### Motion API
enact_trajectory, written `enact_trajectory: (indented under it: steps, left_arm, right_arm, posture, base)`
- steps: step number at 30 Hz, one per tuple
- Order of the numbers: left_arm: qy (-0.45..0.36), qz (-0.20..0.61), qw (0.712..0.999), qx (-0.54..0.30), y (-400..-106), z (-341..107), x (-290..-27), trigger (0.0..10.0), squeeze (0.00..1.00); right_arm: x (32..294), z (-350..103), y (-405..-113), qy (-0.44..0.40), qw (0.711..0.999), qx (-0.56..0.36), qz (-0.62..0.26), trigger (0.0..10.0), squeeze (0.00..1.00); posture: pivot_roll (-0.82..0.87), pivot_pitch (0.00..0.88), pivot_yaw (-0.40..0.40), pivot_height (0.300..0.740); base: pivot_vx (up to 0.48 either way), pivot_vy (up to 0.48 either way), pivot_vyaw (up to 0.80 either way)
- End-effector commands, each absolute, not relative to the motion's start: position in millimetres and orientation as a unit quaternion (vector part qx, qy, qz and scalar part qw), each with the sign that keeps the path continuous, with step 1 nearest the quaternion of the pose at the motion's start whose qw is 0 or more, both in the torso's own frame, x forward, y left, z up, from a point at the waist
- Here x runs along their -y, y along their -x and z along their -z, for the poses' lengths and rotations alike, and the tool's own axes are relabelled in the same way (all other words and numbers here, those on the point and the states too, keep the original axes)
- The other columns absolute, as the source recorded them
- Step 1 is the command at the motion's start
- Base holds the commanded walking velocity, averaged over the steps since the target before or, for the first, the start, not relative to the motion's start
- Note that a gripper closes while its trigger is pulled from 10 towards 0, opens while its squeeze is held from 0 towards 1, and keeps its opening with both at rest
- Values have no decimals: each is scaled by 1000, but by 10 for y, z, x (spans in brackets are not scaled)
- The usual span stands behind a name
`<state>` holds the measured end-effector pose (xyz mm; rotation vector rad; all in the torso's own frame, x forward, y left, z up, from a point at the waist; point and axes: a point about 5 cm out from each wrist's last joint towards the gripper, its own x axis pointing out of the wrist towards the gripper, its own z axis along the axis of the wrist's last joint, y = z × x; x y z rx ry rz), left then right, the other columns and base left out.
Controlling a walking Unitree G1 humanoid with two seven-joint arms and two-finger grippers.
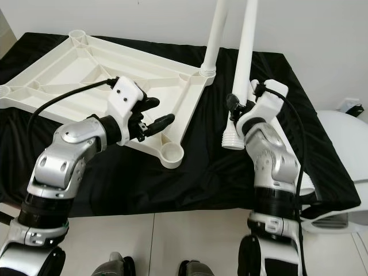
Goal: Building children table
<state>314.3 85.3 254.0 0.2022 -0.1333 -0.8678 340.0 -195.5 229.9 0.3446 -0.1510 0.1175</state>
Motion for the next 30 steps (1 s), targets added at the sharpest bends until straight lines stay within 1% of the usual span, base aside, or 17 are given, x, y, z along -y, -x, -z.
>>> enact_trajectory:
  steps: [1,2,3,5,6,7,8,9,10,12,13,15,16,20,21,26,30]
  left_arm:
    - [-66,453,888,54,-3142,-2538,-812,10000,0]
    - [-66,453,888,54,-3142,-2538,-812,10000,0]
    - [-47,470,880,50,-3133,-2544,-797,10000,749]
    - [-47,470,880,50,-3133,-2544,-797,10000,749]
    - [-20,487,872,41,-3127,-2548,-781,10000,1000]
    - [5,507,861,33,-3110,-2549,-754,10000,1000]
    - [5,507,861,33,-3110,-2549,-754,10000,1000]
    - [22,520,853,28,-3100,-2551,-736,10000,1000]
    - [52,534,843,24,-3091,-2582,-706,10000,1000]
    - [74,546,834,24,-3083,-2623,-677,10000,1000]
    - [74,546,834,24,-3083,-2623,-677,10000,1000]
    - [120,574,810,21,-3077,-2742,-628,10000,1000]
    - [120,574,810,21,-3077,-2742,-628,10000,1000]
    - [162,598,785,17,-3080,-2882,-590,10000,1000]
    - [171,602,780,16,-3086,-2924,-580,10000,0]
    - [190,604,774,6,-3118,-2969,-566,10000,0]
    - [184,596,781,-15,-3172,-2932,-560,10000,0]
  right_arm:
    - [1953,-2429,-3330,-184,970,131,-92,10000,0]
    - [1953,-2429,-3330,-184,970,131,-92,10000,0]
    - [1924,-2453,-3289,-187,964,149,-119,10000,0]
    - [1924,-2453,-3289,-187,964,149,-119,10000,0]
    - [1896,-2464,-3257,-193,958,160,-142,10000,0]
    - [1861,-2467,-3224,-195,952,169,-166,10000,0]
    - [1861,-2467,-3224,-195,952,169,-166,10000,0]
    - [1837,-2463,-3202,-195,948,176,-181,10000,0]
    - [1804,-2448,-3178,-192,943,181,-203,10000,0]
    - [1771,-2426,-3160,-193,938,181,-226,10000,0]
    - [1771,-2426,-3160,-193,938,181,-226,10000,0]
    - [1710,-2355,-3139,-182,928,179,-272,10000,0]
    - [1710,-2355,-3139,-182,928,179,-272,10000,0]
    - [1693,-2272,-3146,-162,922,181,-301,10000,0]
    - [1677,-2254,-3133,-155,917,183,-319,10000,0]
    - [1640,-2227,-3095,-140,906,179,-356,10000,0]
    - [1613,-2202,-3044,-129,894,170,-395,10000,0]
  posture:
    - [-39,80,-49,740]
    - [-39,80,-49,740]
    - [-37,79,-50,740]
    - [-37,79,-50,740]
    - [-37,79,-50,740]
    - [-38,77,-49,740]
    - [-38,77,-49,740]
    - [-38,76,-49,740]
    - [-36,75,-50,740]
    - [-34,72,-51,740]
    - [-34,72,-51,740]
    - [-32,70,-52,740]
    - [-32,70,-52,740]
    - [-29,68,-52,740]
    - [-33,69,-48,740]
    - [-39,70,-45,740]
    - [-43,72,-44,740]
  base:
    - [0,0,0]
    - [0,0,0]
    - [0,0,0]
    - [0,0,0]
    - [0,0,0]
    - [0,0,0]
    - [0,0,0]
    - [0,0,0]
    - [0,0,0]
    - [0,0,0]
    - [0,0,0]
    - [0,0,0]
    - [0,0,0]
    - [0,0,0]
    - [0,0,0]
    - [0,0,0]
    - [0,0,0]
